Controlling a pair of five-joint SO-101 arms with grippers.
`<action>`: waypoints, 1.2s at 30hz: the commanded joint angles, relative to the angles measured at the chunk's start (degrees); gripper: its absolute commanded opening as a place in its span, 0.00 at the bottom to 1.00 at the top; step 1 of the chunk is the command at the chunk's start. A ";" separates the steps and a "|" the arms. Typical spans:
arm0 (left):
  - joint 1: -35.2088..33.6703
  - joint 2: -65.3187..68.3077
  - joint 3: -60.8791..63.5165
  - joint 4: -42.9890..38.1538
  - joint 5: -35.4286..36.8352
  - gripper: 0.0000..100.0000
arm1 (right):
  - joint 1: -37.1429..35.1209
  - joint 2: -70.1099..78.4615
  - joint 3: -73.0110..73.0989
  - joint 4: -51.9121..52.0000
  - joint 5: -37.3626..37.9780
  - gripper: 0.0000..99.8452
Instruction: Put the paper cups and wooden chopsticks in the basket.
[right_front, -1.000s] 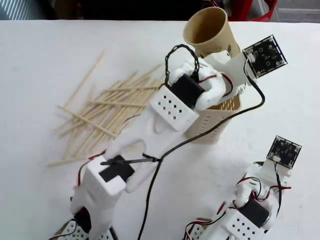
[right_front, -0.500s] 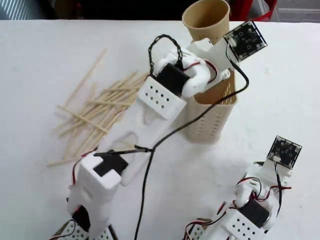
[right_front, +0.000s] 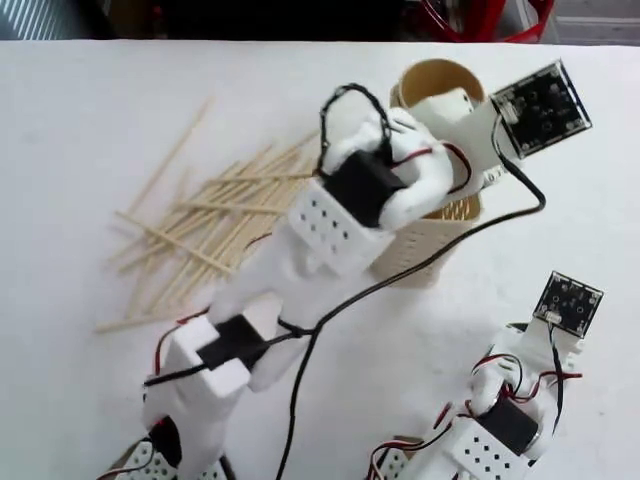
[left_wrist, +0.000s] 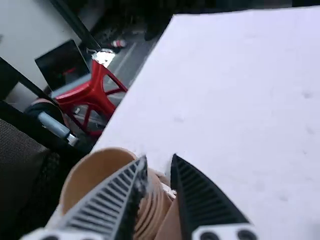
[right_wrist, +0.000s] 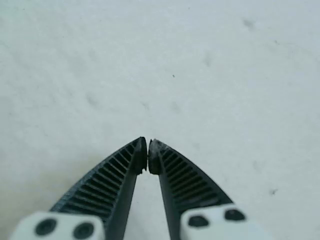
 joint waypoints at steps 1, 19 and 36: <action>0.40 -4.35 -8.70 2.29 -0.62 0.10 | 0.48 0.40 0.35 -0.57 0.70 0.02; -10.86 17.63 -9.41 2.11 -0.18 0.10 | 0.48 0.40 0.35 -0.57 0.70 0.02; -7.96 19.47 -21.63 10.20 -0.62 0.10 | 0.48 0.40 0.35 -0.57 0.70 0.02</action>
